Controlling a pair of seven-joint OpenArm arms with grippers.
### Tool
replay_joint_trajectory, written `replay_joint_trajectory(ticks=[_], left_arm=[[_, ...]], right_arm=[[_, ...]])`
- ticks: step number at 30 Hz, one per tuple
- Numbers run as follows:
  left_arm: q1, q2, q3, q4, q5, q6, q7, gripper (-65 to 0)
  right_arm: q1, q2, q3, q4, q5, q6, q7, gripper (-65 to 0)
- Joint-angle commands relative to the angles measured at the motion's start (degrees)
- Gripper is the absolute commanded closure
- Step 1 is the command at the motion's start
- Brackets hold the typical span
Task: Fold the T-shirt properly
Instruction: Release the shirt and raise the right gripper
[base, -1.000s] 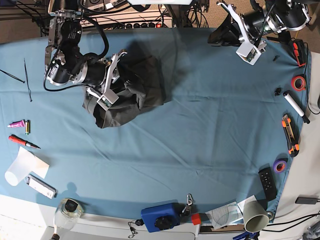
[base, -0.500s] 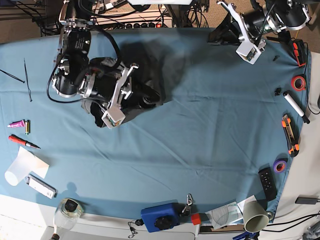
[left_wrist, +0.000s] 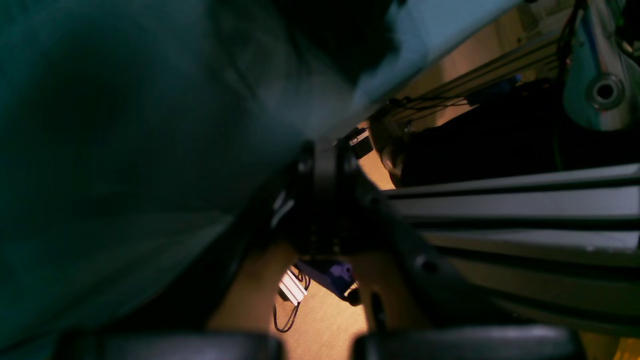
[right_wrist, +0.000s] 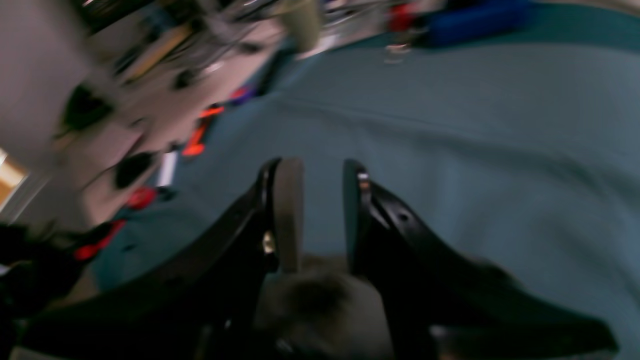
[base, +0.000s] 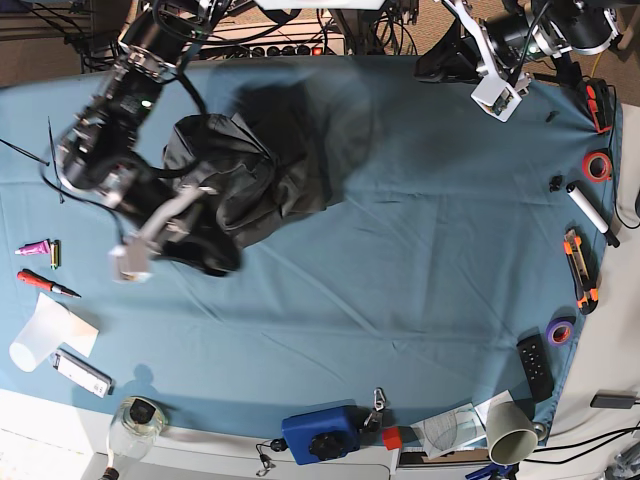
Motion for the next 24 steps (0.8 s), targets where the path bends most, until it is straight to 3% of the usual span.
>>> replay_joint_trajectory(ticks=[1, 9, 14, 19, 24], left_arm=[[0.5, -0.2, -0.2, 1.0, -1.5, -0.4, -1.5, 0.0], [0.5, -0.2, -0.2, 1.0, -1.5, -1.9, -1.9, 0.0], [0.5, -0.2, -0.2, 1.0, -1.5, -1.9, -1.9, 0.0], [0.5, -0.2, -0.2, 1.0, -1.5, -1.9, -2.2, 0.0], [0.4, -0.2, -0.2, 1.0, -1.5, -1.9, -2.3, 0.0]], right_arm=[[0.2, 1.5, 1.4, 1.0, 1.8, 0.1, 0.5, -15.0], [-7.2, 12.9, 7.6, 1.6, 2.0, 0.1, 0.0, -15.4], [-14.7, 18.6, 9.1, 6.7, 2.0, 0.1, 0.0, -25.6], [-19.2, 19.3, 9.0, 11.1, 1.0, 0.1, 0.0, -26.0], [-19.2, 19.1, 9.0, 10.6, -4.0, 0.1, 0.0, -26.0]])
